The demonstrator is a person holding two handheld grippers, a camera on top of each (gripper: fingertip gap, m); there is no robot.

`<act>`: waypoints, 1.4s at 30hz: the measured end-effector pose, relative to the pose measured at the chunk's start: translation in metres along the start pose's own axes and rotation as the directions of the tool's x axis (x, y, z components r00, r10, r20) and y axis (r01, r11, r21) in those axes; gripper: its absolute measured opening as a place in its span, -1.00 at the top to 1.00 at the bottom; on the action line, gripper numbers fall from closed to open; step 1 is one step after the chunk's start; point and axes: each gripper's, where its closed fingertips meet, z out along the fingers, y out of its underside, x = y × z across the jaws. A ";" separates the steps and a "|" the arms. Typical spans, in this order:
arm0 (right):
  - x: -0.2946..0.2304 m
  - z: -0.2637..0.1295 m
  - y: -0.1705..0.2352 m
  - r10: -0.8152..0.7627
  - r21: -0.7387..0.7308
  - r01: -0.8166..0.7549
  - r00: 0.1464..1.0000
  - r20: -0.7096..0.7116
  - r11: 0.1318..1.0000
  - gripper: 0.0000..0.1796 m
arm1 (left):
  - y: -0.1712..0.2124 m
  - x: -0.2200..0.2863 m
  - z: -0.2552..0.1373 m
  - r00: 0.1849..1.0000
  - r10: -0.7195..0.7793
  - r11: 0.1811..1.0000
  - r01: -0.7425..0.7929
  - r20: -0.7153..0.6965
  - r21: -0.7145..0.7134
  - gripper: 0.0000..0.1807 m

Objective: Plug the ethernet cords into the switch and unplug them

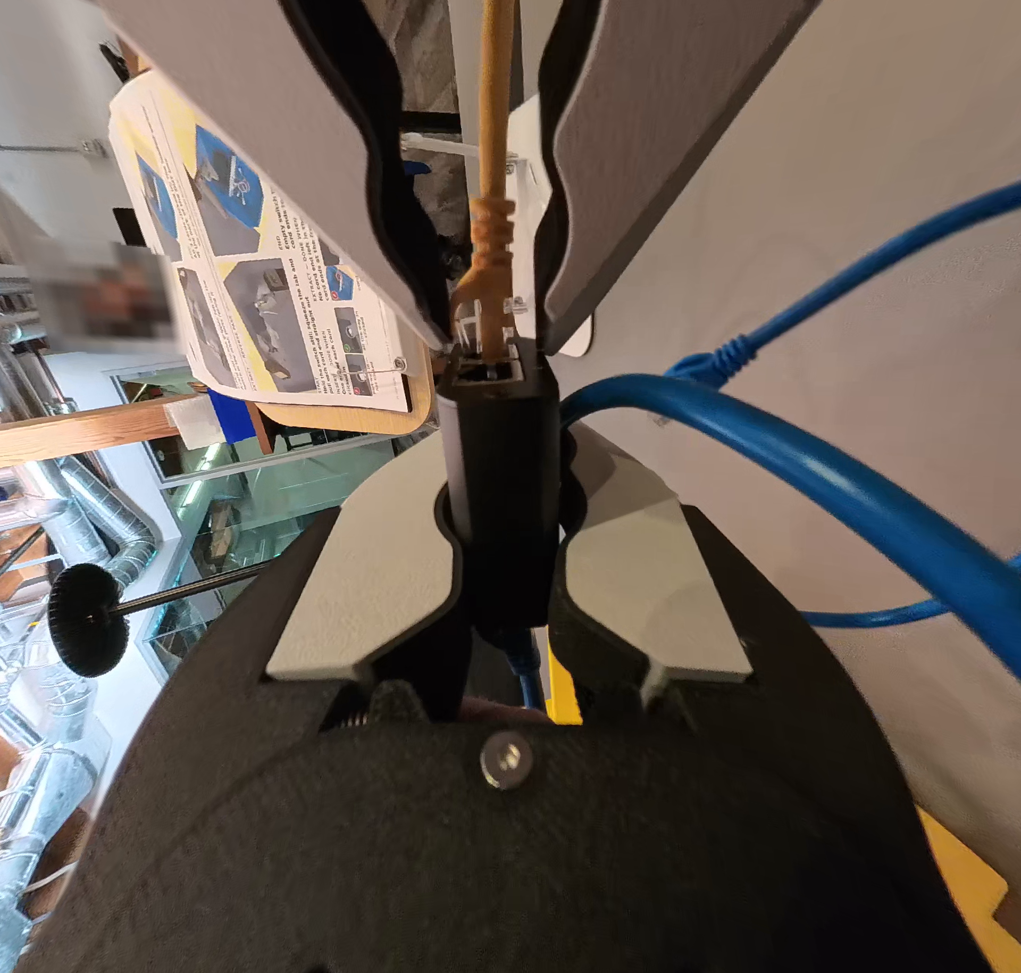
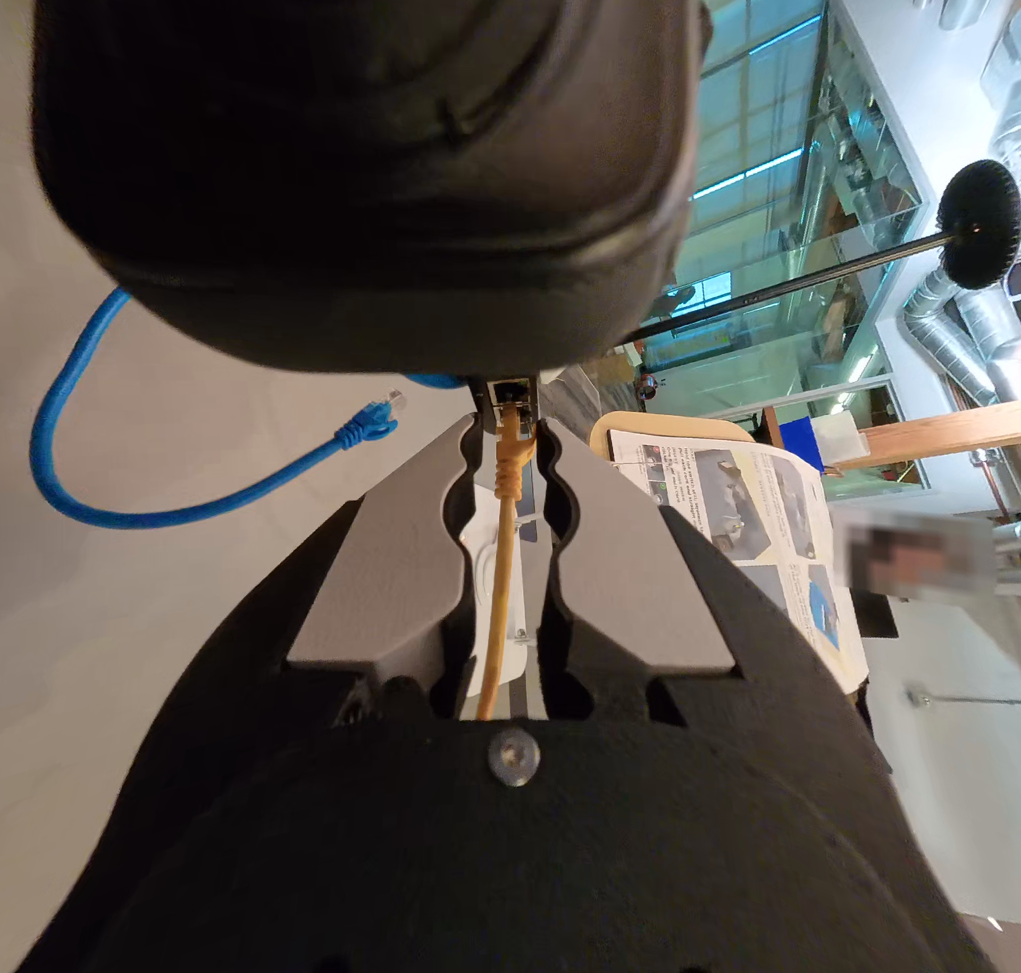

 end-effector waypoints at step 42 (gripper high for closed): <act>0.111 -0.314 0.137 0.383 -0.423 -0.571 0.806 -0.452 0.704 0.91 | 0.061 0.019 -0.008 0.948 -0.305 0.952 0.302 -0.093 -0.049 0.67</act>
